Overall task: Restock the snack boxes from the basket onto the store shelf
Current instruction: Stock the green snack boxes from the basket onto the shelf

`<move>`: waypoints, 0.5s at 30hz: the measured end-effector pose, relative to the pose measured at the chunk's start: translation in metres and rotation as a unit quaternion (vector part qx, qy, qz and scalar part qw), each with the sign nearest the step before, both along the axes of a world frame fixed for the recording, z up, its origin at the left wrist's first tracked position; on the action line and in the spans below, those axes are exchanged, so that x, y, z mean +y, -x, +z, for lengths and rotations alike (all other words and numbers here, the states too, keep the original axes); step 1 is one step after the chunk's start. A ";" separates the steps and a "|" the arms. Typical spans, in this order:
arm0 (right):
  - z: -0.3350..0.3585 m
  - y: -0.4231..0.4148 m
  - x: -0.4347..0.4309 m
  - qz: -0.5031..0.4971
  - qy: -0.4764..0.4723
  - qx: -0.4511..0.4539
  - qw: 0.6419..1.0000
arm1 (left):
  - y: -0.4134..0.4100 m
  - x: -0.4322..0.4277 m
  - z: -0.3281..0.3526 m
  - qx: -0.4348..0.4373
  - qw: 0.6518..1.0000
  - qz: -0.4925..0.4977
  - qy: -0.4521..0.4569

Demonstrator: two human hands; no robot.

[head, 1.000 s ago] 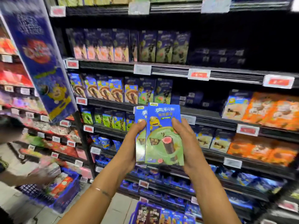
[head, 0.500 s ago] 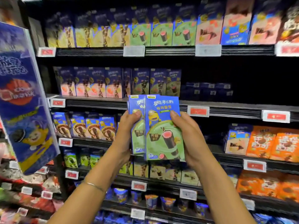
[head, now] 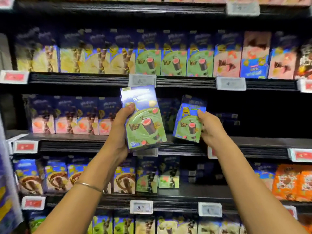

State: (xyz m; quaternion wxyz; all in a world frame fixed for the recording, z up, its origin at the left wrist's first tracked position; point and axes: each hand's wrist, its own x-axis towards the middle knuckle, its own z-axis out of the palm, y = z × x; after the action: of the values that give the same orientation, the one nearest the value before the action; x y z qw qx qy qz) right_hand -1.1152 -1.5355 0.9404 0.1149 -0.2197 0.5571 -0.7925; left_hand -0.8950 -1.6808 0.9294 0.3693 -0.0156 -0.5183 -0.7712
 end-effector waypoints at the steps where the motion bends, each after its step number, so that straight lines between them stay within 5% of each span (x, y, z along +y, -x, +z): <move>1: 0.003 0.012 -0.007 -0.023 -0.008 0.004 1.000 | 0.002 -0.004 0.000 0.001 1.000 -0.001 0.005; 6: 0.001 0.061 -0.036 -0.145 -0.074 0.034 0.986 | 0.007 -0.011 0.001 0.002 0.999 0.046 0.011; 12: -0.005 0.089 -0.051 -0.152 -0.271 0.117 0.943 | 0.011 -0.012 -0.006 -0.006 0.998 0.055 0.016; 15: -0.008 0.095 -0.060 -0.151 -0.297 0.194 0.923 | 0.013 -0.013 -0.008 -0.014 0.998 0.056 -0.005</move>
State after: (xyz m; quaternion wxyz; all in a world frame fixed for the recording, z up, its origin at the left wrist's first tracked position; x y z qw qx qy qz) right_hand -1.2105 -1.5956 0.9328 -0.0571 -0.2383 0.8049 -0.5405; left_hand -0.9084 -1.6934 0.9218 0.4049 0.0262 -0.5193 -0.7521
